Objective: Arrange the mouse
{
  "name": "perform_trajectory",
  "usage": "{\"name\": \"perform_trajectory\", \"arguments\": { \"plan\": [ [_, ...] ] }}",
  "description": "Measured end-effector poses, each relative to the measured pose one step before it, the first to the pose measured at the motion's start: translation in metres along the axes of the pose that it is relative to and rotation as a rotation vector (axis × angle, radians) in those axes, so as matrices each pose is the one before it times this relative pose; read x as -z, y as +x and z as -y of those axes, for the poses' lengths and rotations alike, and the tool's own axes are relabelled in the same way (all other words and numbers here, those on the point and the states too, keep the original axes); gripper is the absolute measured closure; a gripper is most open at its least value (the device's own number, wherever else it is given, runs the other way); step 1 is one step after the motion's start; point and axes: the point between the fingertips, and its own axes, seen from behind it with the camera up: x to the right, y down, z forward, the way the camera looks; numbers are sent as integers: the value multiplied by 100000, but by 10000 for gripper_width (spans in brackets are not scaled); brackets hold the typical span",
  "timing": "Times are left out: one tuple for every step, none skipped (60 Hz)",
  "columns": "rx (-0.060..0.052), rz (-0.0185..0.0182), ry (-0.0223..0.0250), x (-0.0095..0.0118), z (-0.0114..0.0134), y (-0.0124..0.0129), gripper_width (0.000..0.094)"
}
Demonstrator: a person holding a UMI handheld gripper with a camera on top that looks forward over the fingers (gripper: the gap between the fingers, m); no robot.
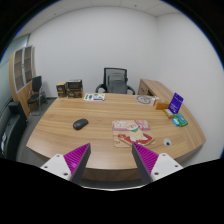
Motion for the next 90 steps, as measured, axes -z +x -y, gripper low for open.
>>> {"name": "perform_trajectory", "arguments": {
  "plan": [
    [-248,236,55,-22,2,-92,71],
    [-274,254,161,-50,27,-118,69],
    [-232,247,190,-73,33,-139,70],
    [-234,239,267,-91,80,-161,70],
    [-183,178,228,-132,22,-186,70],
    [-138,76,193,-146,27,-196,68],
    [-119,-7,161,-187,45,-186,70],
    [-107,29,98,-212,43,-146,69],
    [-109,46,135,-220,28,-218,69],
    [-108,73,422,-377,-69,-228,68],
    [-233,282,236,-244,9,-378,68],
    [-158,303,197,-298,-38,-366,67],
    [-67,249,11,-270,-35,-352,69],
    [-11,209,-74,-329,-52,-358,67],
    [10,173,-110,-289,-64,-369,67],
    [0,245,-66,-322,-17,-400,68],
    [1,382,-11,-341,-65,-476,69],
    [119,505,4,-361,-46,-517,67],
    [110,445,-20,-393,-50,-499,67],
    [163,392,-13,-395,-47,-486,66],
    [171,350,-3,-407,-52,-496,65],
    [237,352,-66,-390,-19,-508,65],
    [269,416,16,-421,-55,-524,64],
    [248,420,78,-421,-26,-521,64],
    [192,465,168,-418,-1,-577,63],
    [228,467,124,-410,-8,-553,63],
    [295,416,-13,-441,-32,-558,64],
    [336,386,-146,-471,-48,-533,66],
    [299,317,-147,-482,-40,-548,64],
    [252,313,-120,-480,-49,-521,65],
    [208,382,-138,-516,-30,-573,65],
    [208,431,-91,-474,-31,-576,64],
    [187,478,-48,-499,-25,-618,65],
    [145,486,31,-522,4,-558,65],
    [156,353,-13,-502,-19,-538,65],
    [203,130,-102,-516,-21,-458,66],
    [171,97,-180,-531,-7,-431,70],
    [104,35,-178,-548,-6,-435,70],
    [25,40,-177,-557,-8,-464,69],
    [15,100,-118,-526,-9,-428,69],
    [43,158,2,-569,0,-435,69],
    [30,184,25,-570,-22,-440,69],
    [-2,162,-59,-598,-30,-409,69],
    [-21,109,-135,-590,-55,-375,68],
    [-59,30,-205,-597,-46,-320,69],
    [-44,-63,-229,-589,-77,-294,69],
    [-103,-115,-227,-606,-41,-265,69],
    [-64,-137,-205,-591,-44,-252,69],
    [-34,-159,-156,-601,-41,-232,68],
    [70,-216,-142,-587,-28,-205,67],
    [176,-256,-194,-567,-25,-128,68],
    [140,-339,-164,-564,-26,-94,68],
    [120,-370,-44,-599,-37,-110,68],
    [111,-351,6,-619,21,-79,68],
    [105,-412,5,-637,-3,-67,71],
    [-15,-468,-51,-633,-19,-43,68],
    [-173,-449,-105,-618,-25,-6,68],
    [-306,-133,-3,-632,-63,90,67],
    [-394,-259,-101,-576,26,-21,67],
    [-414,-171,-93,-557,8,-39,67],
    [-375,-122,-168,-605,-4,-44,67],
    [-364,-151,-259,-565,-29,-30,68],
    [-351,-153,-346,-565,-42,-12,69],
    [-313,-93,-400,-580,-68,-42,68],
    [-320,-151,-309,-597,-7,-25,67],
    [-275,-252,-209,-577,12,43,67],
    [-289,-326,-93,-573,34,38,67],
    [-303,-514,-128,-574,-92,66,69],
    [-272,-259,-282,-664,83,52,69],
    [-220,-425,-411,-525,16,89,69],
    [-223,-461,-420,-533,-34,112,68],
    [-298,-452,-512,-494,-45,112,69],
    [-352,-325,-459,-475,-16,93,69],
    [-344,-202,-405,-446,17,40,68],
    [-347,-113,-95,-383,79,8,67],
    [-152,-89,-77,-403,94,-5,69],
    [-29,72,37,-282,122,-8,66],
    [-372,425,783,-271,323,-95,70],
    [-204,221,347,-267,231,-21,72],
    [-45,-251,-192,-288,106,93,66],
    [62,115,229,-205,233,-1,64],
    [148,-95,26,-217,181,10,66],
    [129,-37,-73,-188,147,-22,67],
    [-38,16,-69,-187,157,-43,68],
    [-53,90,-39,-160,149,-89,69],
    [-47,256,-118,-120,191,-112,72],
    [31,254,-73,-200,122,-101,69],
    [67,281,-14,-175,130,-117,68],
    [196,209,12,-137,137,-119,69],
    [279,249,-10,-135,123,-132,69]
  ]
}}
